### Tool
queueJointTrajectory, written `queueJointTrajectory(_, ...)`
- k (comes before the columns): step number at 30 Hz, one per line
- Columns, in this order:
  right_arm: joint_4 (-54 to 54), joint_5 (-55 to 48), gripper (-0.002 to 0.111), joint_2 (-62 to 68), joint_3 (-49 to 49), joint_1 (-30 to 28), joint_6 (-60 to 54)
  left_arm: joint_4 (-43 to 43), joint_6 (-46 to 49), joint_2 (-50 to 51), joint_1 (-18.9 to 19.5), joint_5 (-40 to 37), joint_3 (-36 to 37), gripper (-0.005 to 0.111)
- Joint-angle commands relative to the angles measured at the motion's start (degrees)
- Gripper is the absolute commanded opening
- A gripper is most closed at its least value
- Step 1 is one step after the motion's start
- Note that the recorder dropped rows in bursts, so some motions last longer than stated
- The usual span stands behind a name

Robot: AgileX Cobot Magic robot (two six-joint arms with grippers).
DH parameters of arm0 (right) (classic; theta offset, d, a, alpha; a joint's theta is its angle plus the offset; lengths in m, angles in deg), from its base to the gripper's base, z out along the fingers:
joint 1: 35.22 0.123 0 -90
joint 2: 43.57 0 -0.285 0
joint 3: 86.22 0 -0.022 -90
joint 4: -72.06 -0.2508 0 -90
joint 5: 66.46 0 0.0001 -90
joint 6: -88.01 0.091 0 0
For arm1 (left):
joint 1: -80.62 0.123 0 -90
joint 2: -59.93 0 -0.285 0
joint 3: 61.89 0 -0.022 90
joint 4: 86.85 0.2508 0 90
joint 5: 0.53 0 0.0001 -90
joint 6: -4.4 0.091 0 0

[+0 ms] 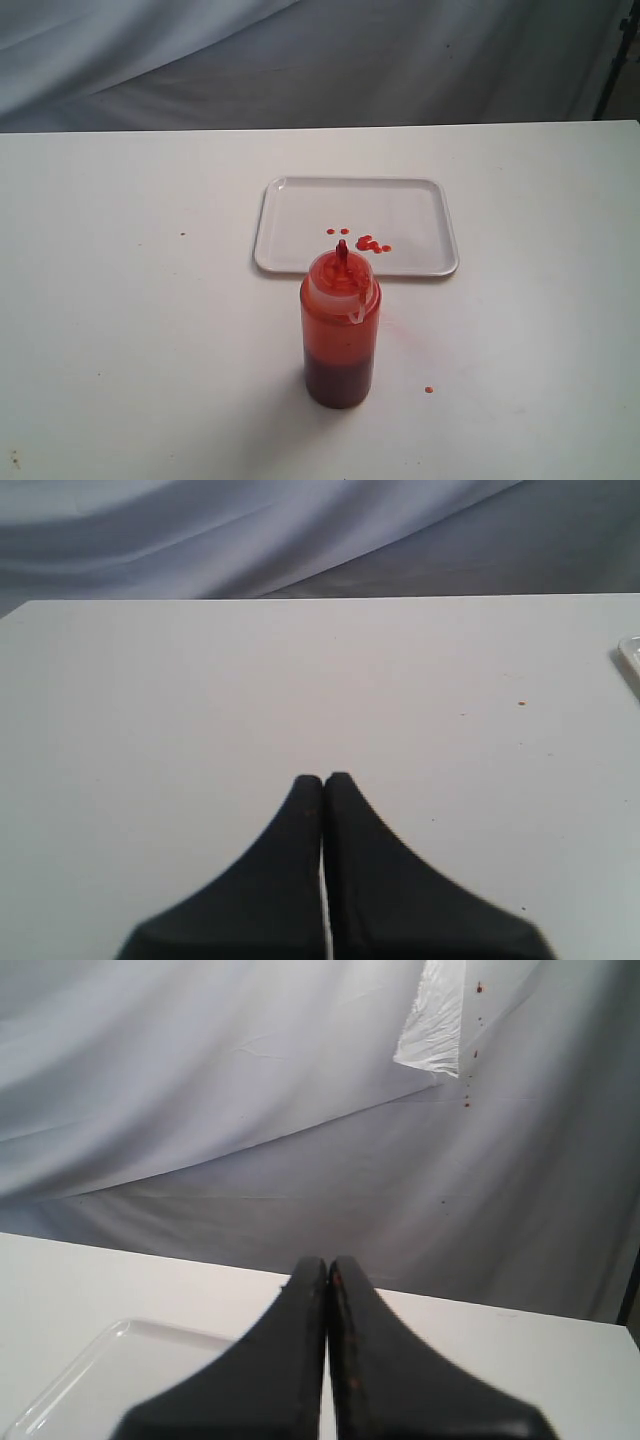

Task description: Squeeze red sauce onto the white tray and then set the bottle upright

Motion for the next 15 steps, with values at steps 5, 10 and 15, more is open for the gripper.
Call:
queueJointTrajectory(5, 0.0, -0.6, 0.0, -0.2, 0.3, -0.5, 0.0, -1.6, -0.1, -0.3, -0.1, 1.0, 0.3, 0.0)
queueJointTrajectory(10, 0.0, -0.6, 0.0, -0.2, 0.3, -0.5, 0.0, -1.6, 0.1, -0.3, -0.1, 1.0, 0.3, 0.0)
queueJointTrajectory(15, 0.0, -0.6, 0.0, -0.2, 0.3, -0.5, 0.0, -1.7, -0.2, -0.3, -0.7, 0.9, 0.3, 0.0)
